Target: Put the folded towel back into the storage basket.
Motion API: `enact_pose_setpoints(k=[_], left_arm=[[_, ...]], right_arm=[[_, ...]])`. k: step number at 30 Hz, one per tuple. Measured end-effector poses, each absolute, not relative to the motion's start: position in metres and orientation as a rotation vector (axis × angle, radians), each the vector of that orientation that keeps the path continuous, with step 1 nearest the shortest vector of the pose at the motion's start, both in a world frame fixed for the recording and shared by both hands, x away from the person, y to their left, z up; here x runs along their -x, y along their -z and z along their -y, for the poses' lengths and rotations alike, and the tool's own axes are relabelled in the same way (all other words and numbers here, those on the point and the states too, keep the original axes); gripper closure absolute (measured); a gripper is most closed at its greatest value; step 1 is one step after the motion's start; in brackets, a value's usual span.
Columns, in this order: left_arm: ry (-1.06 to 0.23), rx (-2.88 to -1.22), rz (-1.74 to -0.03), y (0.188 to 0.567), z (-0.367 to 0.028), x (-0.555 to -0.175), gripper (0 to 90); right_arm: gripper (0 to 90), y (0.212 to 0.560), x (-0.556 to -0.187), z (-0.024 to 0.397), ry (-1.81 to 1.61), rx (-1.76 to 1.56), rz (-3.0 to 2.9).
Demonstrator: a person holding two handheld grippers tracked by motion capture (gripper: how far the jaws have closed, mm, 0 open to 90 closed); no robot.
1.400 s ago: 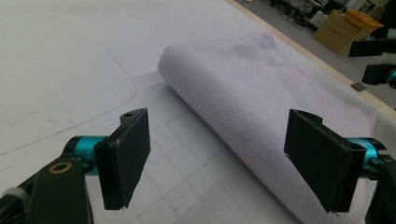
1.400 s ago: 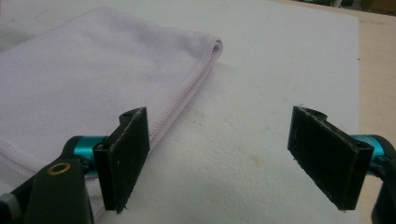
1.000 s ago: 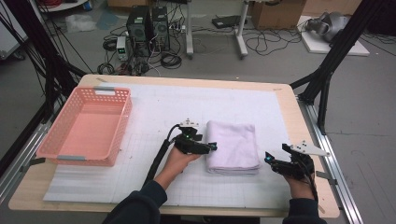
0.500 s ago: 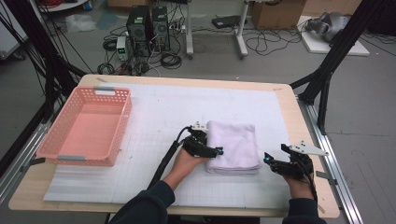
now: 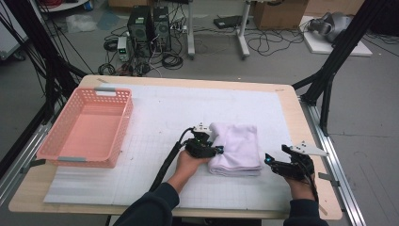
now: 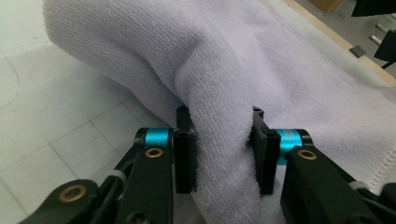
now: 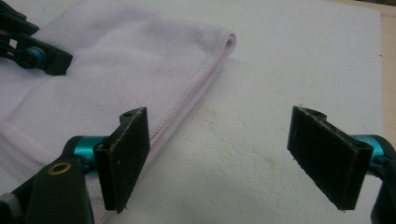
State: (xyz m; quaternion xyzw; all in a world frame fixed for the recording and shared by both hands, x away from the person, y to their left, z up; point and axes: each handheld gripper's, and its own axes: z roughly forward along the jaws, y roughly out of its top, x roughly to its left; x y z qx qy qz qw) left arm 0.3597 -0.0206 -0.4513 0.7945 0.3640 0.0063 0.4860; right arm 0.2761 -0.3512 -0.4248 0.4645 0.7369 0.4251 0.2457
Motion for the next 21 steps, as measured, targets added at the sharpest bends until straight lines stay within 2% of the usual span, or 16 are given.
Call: enact_pose_setpoints(k=[14,21], left_arm=[[-0.015,-1.894,-0.784,0.438,-0.003,-0.358,71.1],[-0.106,-1.933,-0.621,0.426,-0.032,-0.354,71.2]], right_arm=[[20.0,0.425,-0.274,0.357,-1.163,-1.28,-1.998],[20.0,0.425,-0.274,0.356,-1.159,-1.28,-2.0]])
